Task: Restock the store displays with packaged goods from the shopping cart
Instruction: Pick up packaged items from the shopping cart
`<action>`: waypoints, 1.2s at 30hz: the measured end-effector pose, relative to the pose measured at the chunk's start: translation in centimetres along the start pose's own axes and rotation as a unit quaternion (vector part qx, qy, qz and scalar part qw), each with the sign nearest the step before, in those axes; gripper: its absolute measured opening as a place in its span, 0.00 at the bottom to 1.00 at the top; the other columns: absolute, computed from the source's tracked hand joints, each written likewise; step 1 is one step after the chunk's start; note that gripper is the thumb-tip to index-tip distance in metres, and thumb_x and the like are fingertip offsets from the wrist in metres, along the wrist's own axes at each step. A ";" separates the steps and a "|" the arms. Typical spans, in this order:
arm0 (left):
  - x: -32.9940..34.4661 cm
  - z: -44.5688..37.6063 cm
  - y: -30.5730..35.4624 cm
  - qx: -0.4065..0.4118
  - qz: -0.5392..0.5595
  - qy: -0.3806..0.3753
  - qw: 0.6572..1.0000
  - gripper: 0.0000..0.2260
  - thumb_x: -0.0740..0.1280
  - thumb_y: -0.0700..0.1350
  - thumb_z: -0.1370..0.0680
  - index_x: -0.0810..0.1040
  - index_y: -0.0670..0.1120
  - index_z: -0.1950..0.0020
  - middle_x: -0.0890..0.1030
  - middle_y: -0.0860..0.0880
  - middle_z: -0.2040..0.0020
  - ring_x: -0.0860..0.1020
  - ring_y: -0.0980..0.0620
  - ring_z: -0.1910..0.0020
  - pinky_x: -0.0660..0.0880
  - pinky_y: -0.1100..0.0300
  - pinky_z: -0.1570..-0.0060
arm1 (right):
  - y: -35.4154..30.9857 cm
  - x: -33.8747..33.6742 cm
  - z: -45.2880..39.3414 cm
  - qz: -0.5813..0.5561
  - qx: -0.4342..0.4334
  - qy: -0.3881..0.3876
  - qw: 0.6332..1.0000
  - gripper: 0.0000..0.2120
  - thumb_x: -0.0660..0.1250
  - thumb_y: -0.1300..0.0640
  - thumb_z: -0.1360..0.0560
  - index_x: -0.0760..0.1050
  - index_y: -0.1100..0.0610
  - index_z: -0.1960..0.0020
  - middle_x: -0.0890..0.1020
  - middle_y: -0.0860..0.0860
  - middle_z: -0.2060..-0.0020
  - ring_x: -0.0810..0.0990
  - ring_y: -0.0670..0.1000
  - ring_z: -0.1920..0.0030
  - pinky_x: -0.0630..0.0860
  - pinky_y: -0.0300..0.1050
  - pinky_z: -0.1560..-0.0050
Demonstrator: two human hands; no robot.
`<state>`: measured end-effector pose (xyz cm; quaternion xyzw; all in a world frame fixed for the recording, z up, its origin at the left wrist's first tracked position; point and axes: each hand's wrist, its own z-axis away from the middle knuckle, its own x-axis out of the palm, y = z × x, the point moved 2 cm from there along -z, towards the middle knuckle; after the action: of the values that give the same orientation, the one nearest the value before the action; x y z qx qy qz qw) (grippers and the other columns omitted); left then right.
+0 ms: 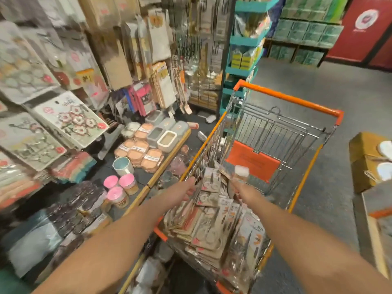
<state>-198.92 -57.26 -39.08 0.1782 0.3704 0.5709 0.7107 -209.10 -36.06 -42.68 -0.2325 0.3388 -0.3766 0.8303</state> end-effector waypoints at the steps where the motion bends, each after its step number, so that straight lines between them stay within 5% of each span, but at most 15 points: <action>1: 0.3 -0.7 -0.3 0.000 0.000 -0.009 1.000 0.28 0.48 0.59 0.16 0.71 0.41 0.29 0.74 0.44 0.31 0.73 0.45 0.34 0.68 0.60 0.47 | 0.6 -0.1 -0.5 0.012 0.017 0.006 1.000 0.31 0.56 0.36 0.20 0.72 0.60 0.31 0.76 0.62 0.35 0.75 0.62 0.37 0.70 0.48 0.41; 5: 1.2 -4.9 -0.8 -0.017 -0.003 -0.050 0.999 0.26 0.47 0.60 0.16 0.72 0.44 0.31 0.74 0.45 0.35 0.74 0.48 0.37 0.66 0.59 0.46 | 3.4 0.6 -4.6 0.038 0.079 0.005 0.996 0.39 0.55 0.29 0.24 0.70 0.60 0.28 0.73 0.58 0.31 0.70 0.60 0.31 0.67 0.53 0.31; 8: 1.9 -8.3 -0.8 -0.027 0.025 -0.067 0.997 0.24 0.47 0.56 0.15 0.70 0.43 0.30 0.74 0.47 0.41 0.73 0.52 0.47 0.68 0.62 0.52 | 3.4 1.6 -7.0 0.037 0.077 0.014 0.996 0.35 0.58 0.34 0.22 0.73 0.64 0.35 0.76 0.58 0.40 0.75 0.57 0.40 0.70 0.52 0.37; 10: 1.9 -10.5 -0.9 -0.037 0.021 -0.082 0.996 0.23 0.48 0.54 0.14 0.68 0.41 0.27 0.73 0.45 0.38 0.73 0.48 0.42 0.69 0.61 0.56 | 3.0 2.5 -8.9 0.030 0.079 0.023 0.996 0.32 0.59 0.35 0.22 0.74 0.63 0.37 0.76 0.59 0.40 0.75 0.58 0.41 0.69 0.49 0.43; 15: 1.3 -14.2 -2.7 -0.012 0.007 -0.085 0.996 0.25 0.52 0.58 0.16 0.61 0.47 0.22 0.67 0.46 0.24 0.70 0.46 0.29 0.65 0.51 0.28 | 0.7 5.4 -12.8 0.016 0.083 0.049 0.995 0.35 0.62 0.37 0.22 0.66 0.62 0.27 0.76 0.59 0.35 0.75 0.60 0.36 0.69 0.45 0.45; 19: 1.7 -15.6 -3.6 -0.046 0.076 -0.103 0.991 0.24 0.54 0.58 0.17 0.61 0.51 0.22 0.67 0.48 0.25 0.70 0.45 0.29 0.65 0.51 0.28 | 0.4 7.9 -15.6 0.012 0.082 0.060 0.995 0.48 0.66 0.30 0.31 0.61 0.61 0.23 0.72 0.61 0.29 0.73 0.61 0.32 0.70 0.51 0.33; 23: 1.7 -16.6 -4.3 -0.069 0.074 -0.092 0.991 0.24 0.56 0.60 0.17 0.64 0.51 0.23 0.70 0.48 0.27 0.73 0.47 0.32 0.69 0.51 0.31 | 0.7 9.1 -16.7 -0.013 0.139 0.076 0.987 0.38 0.72 0.44 0.26 0.65 0.68 0.27 0.74 0.63 0.32 0.73 0.61 0.32 0.71 0.48 0.38; 25: 1.6 -16.7 -4.1 -0.077 0.076 -0.098 0.989 0.24 0.55 0.59 0.17 0.64 0.50 0.24 0.70 0.47 0.27 0.73 0.48 0.33 0.71 0.56 0.39 | 0.8 9.3 -16.7 -0.038 0.123 0.089 0.988 0.32 0.76 0.48 0.31 0.73 0.63 0.33 0.81 0.59 0.41 0.80 0.59 0.41 0.76 0.46 0.45; 28: 1.4 -16.4 -3.6 -0.083 0.073 -0.109 0.988 0.23 0.55 0.59 0.17 0.64 0.50 0.24 0.71 0.47 0.29 0.74 0.48 0.36 0.71 0.56 0.42 | 4.2 8.8 -19.4 -0.069 0.083 0.104 0.989 0.39 0.79 0.47 0.43 0.75 0.56 0.34 0.85 0.54 0.50 0.84 0.58 0.49 0.81 0.52 0.47; 33: 1.1 -16.4 -3.5 -0.073 0.070 -0.134 0.986 0.29 0.57 0.64 0.19 0.62 0.51 0.22 0.71 0.48 0.28 0.74 0.49 0.36 0.71 0.53 0.36 | 2.5 5.7 -15.6 -0.019 0.143 0.100 0.984 0.19 0.72 0.48 0.26 0.80 0.64 0.47 0.84 0.57 0.52 0.81 0.58 0.50 0.77 0.50 0.51; 36: 1.4 -16.4 -2.7 -0.054 0.065 -0.142 0.986 0.28 0.58 0.65 0.20 0.64 0.53 0.24 0.71 0.50 0.29 0.73 0.51 0.38 0.70 0.53 0.36 | 2.7 4.1 -13.8 -0.049 0.132 0.126 0.982 0.14 0.69 0.50 0.24 0.77 0.59 0.62 0.78 0.55 0.65 0.77 0.57 0.57 0.71 0.46 0.57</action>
<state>-208.98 -59.51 -52.25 0.2430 0.2222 0.6040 0.7258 -215.99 -39.44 -55.09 -0.0875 0.3759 -0.4845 0.7850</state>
